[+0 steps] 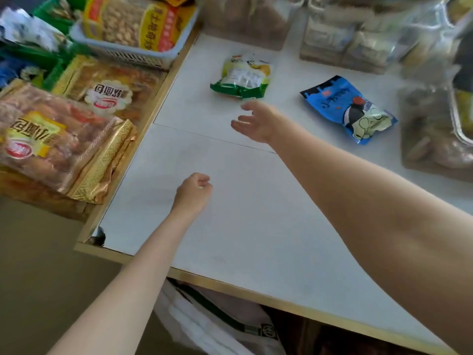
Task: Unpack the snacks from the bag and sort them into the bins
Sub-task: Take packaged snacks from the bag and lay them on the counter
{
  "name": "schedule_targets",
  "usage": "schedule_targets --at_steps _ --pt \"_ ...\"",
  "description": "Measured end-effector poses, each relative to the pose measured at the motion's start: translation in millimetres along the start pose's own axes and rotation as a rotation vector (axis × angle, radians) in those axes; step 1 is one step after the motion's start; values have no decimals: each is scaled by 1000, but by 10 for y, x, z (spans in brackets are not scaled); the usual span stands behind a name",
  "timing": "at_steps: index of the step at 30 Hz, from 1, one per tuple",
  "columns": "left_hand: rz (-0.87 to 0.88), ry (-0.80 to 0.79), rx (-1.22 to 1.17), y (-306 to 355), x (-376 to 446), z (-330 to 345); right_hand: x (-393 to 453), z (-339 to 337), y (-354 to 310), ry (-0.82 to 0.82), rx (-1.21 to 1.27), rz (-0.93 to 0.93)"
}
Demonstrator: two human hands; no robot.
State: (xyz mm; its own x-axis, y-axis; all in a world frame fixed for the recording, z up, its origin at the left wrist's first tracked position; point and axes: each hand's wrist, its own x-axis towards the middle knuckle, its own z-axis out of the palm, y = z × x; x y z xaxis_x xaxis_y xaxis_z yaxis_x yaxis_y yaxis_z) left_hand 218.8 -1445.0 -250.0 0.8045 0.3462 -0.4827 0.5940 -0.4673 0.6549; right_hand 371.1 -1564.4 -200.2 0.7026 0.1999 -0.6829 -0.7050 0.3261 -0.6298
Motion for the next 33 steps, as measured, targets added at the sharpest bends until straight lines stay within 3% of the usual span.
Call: schedule_targets --at_steps 7,11,19,24,27,29,31,33 --pt "37 -31 -11 140 -318 97 -552 -667 13 98 -165 -1" --pt "129 -65 19 270 -729 211 -1263 -1244 -56 15 -387 -32" --pt "411 -220 45 654 -2203 781 -3050 -2286 -61 -201 -864 -76" --pt "715 -369 169 550 -3414 1127 -4243 -2902 304 -281 -1251 -349" --pt "854 -448 533 363 -3800 1382 -4665 -3403 723 -201 -1876 -553" --pt "862 -433 840 314 -3888 1548 -4728 -3721 948 -62 -2193 -494" --pt "829 -389 903 333 -3935 1648 -4701 -3868 1089 91 -2248 -374" --pt "781 -346 889 374 -3944 1687 -4634 -3835 1202 152 -2154 -409"
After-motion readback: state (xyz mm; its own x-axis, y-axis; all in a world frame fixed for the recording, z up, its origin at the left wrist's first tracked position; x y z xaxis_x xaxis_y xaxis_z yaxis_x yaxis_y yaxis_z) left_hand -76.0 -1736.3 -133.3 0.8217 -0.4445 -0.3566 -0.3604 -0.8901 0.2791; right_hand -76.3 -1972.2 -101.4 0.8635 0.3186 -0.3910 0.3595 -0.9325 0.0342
